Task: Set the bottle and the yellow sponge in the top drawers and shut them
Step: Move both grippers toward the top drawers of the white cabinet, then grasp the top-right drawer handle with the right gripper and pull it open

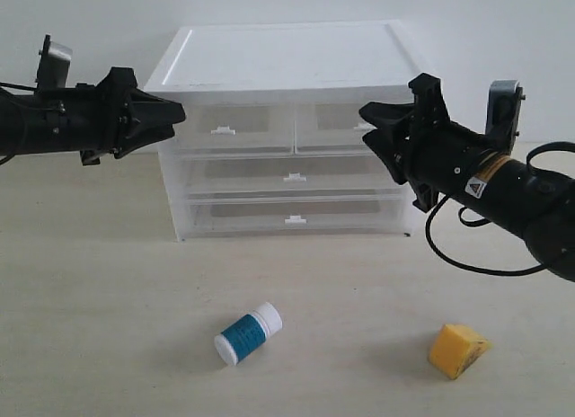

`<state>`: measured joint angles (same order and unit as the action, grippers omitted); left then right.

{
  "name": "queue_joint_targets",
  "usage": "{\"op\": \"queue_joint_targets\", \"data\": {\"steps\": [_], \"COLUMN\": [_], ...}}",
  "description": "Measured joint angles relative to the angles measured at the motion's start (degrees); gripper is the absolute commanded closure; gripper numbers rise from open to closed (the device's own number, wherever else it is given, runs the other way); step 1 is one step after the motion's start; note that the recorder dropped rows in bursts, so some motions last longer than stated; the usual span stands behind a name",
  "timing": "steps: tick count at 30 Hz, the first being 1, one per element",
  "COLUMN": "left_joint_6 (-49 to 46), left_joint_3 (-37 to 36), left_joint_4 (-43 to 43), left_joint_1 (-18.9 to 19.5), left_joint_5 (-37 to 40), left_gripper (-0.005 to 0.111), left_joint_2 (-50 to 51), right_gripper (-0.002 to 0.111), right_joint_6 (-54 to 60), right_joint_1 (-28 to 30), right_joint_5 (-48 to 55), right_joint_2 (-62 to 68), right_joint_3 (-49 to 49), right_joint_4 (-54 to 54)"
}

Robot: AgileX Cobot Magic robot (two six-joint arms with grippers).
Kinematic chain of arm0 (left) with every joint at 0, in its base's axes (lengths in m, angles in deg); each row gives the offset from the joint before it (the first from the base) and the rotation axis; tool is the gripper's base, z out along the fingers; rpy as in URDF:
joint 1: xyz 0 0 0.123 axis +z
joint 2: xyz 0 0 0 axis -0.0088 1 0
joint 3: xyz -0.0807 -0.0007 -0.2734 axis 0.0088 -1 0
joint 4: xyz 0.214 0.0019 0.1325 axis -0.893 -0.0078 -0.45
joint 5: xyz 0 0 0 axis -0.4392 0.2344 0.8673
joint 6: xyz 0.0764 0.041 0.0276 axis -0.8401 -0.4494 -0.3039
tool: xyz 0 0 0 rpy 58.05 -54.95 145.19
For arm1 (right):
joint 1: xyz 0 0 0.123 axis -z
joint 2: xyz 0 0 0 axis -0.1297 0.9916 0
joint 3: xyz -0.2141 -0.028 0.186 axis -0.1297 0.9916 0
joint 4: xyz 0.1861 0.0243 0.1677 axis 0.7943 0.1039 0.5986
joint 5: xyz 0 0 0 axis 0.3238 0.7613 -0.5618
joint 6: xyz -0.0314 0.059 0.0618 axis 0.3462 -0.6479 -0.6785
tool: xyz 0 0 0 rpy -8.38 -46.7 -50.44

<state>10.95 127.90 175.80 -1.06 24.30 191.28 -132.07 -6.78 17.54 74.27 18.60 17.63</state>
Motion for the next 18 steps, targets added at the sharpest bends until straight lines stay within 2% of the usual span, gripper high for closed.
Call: {"op": "queue_joint_targets", "data": {"steps": [9, 18], "left_joint_6": [0.2, 0.2], "left_joint_3": [0.7, 0.7], "left_joint_4": [-0.5, -0.7], "left_joint_1": [0.0, 0.0], "left_joint_5": [0.7, 0.2], "left_gripper": [0.066, 0.066], "left_joint_2": [0.6, 0.6], "right_gripper": [0.072, 0.072], "right_joint_6": [-2.2, -4.3], "right_joint_1": [0.0, 0.0], "right_joint_5": [2.6, 2.5], "right_joint_2": [0.6, 5.2], "right_joint_3": [-0.4, -5.2], "right_joint_4": [3.2, 2.6]}}
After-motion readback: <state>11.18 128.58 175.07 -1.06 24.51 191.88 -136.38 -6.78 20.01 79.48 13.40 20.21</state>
